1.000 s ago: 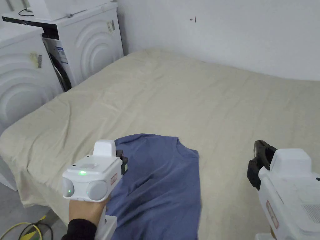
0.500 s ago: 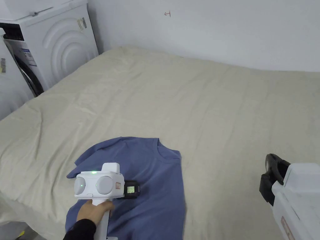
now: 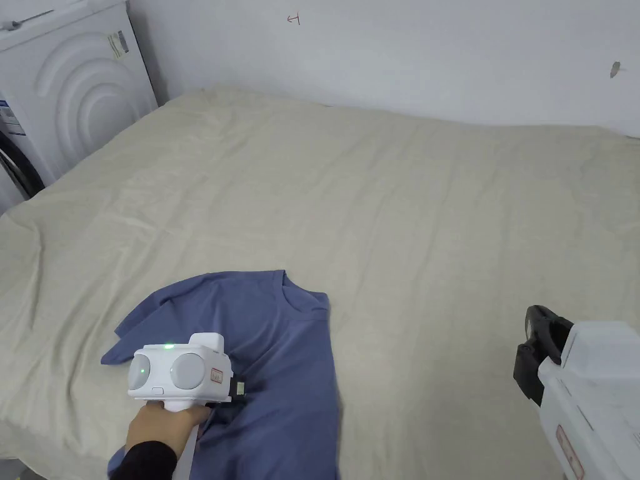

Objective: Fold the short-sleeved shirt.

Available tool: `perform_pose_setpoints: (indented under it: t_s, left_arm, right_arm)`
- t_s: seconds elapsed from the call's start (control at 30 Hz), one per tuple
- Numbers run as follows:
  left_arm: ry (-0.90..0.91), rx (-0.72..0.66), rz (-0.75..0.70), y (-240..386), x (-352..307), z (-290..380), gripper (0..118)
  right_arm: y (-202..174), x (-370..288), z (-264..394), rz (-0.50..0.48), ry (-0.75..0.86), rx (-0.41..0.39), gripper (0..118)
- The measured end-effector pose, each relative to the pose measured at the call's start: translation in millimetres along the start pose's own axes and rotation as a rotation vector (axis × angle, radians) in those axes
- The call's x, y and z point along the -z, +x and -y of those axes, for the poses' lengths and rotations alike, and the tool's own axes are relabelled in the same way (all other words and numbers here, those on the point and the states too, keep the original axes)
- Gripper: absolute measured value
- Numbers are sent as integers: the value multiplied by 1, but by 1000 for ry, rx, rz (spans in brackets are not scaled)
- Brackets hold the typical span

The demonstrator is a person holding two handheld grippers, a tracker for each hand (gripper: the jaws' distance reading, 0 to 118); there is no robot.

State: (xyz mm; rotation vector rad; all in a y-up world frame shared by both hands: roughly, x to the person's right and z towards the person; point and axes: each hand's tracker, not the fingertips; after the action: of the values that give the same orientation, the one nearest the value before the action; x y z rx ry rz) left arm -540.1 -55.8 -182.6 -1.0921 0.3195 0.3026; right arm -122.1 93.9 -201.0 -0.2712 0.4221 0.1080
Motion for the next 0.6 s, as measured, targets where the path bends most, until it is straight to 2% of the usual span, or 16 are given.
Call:
perform_pose_setpoints:
  t_s: [0.1,0.23,0.27,0.37,0.6]
  left_arm:
    - [54,-28,55,-4,-13,4,10]
    - [162,-219,293,-21,-47,4,9]
    - [187,-249,315,-22,-57,2,9]
    - [245,-231,365,-12,-83,-7,9]
    - [356,-50,422,51,-139,-48,9]
  right_arm:
    - [4,-7,-4,8,11,14,0]
    - [16,-14,-5,20,25,25,0]
    - [20,-16,-6,23,27,29,0]
    - [32,-23,-5,39,37,42,0]
    - [62,-49,-8,89,69,73,0]
